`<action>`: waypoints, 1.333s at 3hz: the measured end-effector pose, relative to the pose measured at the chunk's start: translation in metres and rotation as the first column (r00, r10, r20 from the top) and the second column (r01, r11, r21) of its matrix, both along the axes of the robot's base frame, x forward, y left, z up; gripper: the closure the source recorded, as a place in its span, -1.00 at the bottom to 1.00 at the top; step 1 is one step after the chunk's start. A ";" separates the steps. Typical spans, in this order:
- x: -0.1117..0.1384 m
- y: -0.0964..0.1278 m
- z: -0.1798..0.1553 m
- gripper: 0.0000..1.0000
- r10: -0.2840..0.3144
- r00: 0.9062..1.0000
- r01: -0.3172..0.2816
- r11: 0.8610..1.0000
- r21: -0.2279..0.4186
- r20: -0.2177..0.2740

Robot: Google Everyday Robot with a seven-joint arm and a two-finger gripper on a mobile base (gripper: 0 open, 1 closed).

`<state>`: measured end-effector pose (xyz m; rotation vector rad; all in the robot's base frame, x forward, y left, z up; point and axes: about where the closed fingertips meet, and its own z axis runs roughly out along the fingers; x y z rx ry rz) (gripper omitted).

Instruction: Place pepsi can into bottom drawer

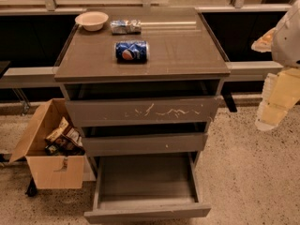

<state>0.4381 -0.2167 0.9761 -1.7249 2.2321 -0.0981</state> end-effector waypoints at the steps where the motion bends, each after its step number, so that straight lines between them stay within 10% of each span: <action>1: 0.000 0.000 0.000 -1.00 0.000 1.000 0.000 1.000 0.000 0.000; 4: 0.155 0.065 -0.015 -1.00 0.149 0.977 -0.179 0.961 0.209 0.151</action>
Offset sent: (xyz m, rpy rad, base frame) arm 0.0873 0.0224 -0.0097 0.0750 -0.0952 0.1074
